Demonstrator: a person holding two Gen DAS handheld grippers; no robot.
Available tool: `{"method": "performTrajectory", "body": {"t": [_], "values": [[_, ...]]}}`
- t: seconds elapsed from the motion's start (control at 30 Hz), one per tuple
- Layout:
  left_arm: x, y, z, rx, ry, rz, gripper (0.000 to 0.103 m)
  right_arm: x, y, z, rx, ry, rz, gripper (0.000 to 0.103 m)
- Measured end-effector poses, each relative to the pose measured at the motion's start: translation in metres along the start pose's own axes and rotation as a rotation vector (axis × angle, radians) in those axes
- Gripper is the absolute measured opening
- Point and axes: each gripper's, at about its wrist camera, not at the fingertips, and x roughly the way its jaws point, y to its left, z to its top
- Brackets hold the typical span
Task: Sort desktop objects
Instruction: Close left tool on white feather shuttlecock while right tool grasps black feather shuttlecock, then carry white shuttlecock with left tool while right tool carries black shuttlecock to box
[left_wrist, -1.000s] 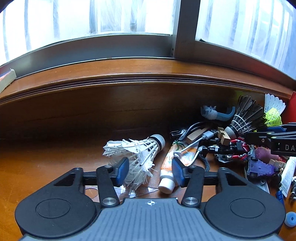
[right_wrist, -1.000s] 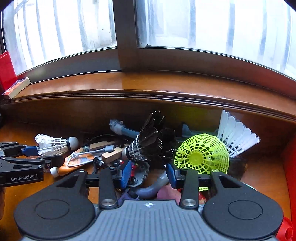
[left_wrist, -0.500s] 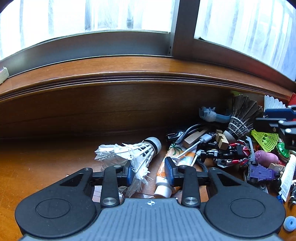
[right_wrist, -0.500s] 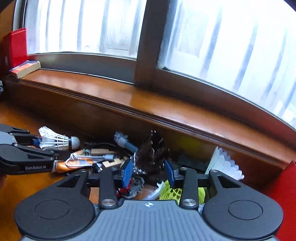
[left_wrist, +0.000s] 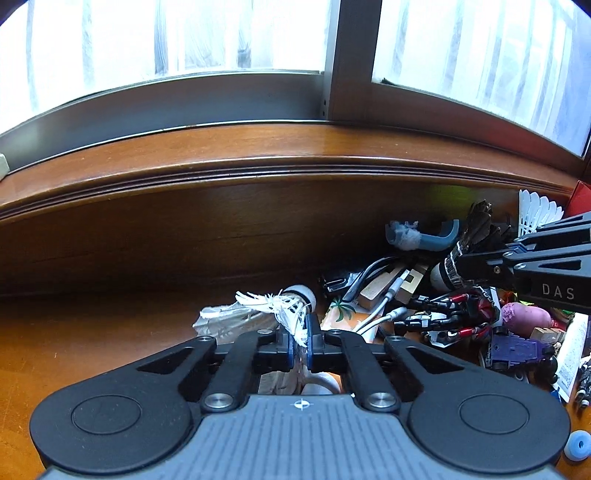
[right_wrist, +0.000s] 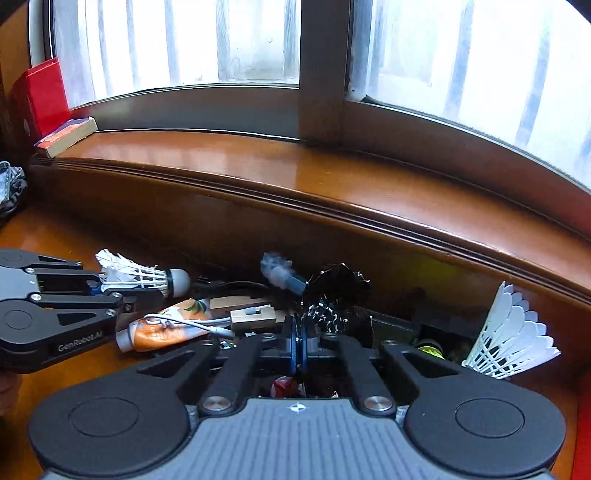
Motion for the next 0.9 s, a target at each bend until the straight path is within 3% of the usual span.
{"method": "performTrajectory", "body": {"t": [0.4, 0.9], "values": [[-0.05, -0.021, 0.005, 0.02, -0.069, -0.032, 0.006, -0.056, 0.006, -0.005, 0.042, -0.113, 0.007, 0.003], [-0.1, -0.093, 0.01, 0.154, -0.15, -0.144, 0.007, -0.145, -0.013, -0.046, 0.142, -0.208, -0.085, 0.003]]}}
